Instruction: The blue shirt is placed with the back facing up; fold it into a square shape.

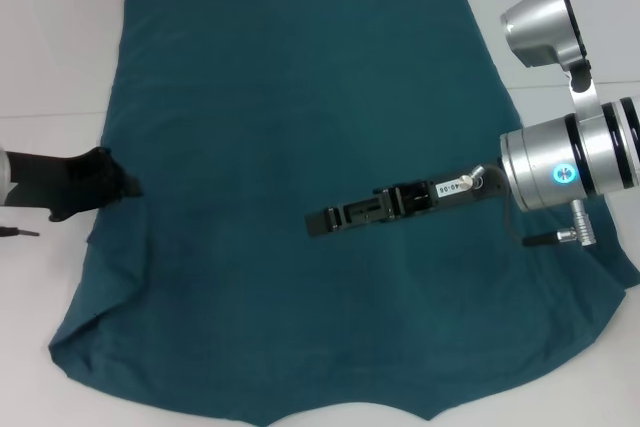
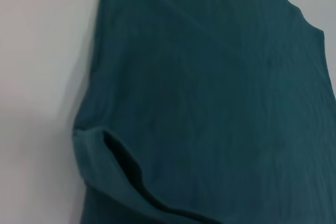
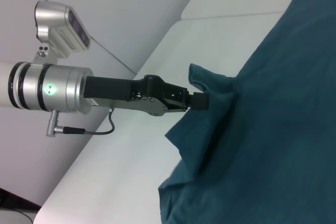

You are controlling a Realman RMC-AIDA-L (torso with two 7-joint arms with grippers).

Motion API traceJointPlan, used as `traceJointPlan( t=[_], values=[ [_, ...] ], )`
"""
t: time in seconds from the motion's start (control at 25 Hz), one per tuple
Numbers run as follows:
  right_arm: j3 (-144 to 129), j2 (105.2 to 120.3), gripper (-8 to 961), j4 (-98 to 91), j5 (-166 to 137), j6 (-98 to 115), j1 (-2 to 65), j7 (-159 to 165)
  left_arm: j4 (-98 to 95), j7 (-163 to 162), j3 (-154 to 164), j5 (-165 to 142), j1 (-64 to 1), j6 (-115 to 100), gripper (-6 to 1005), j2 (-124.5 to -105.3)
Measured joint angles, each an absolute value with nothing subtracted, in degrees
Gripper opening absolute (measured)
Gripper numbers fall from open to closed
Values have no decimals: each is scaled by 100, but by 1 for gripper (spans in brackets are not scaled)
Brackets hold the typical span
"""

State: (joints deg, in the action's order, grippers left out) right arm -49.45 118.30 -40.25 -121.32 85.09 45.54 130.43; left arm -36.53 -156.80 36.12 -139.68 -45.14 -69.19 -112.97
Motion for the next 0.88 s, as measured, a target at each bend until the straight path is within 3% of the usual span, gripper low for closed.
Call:
traceJointPlan(
  t=[0.88],
  values=[
    [-4854, 11802, 892, -4016, -12083, 8529, 4419, 13009, -3291, -15762, 4487, -13931, -4988, -6352, 38, -11497]
  ],
)
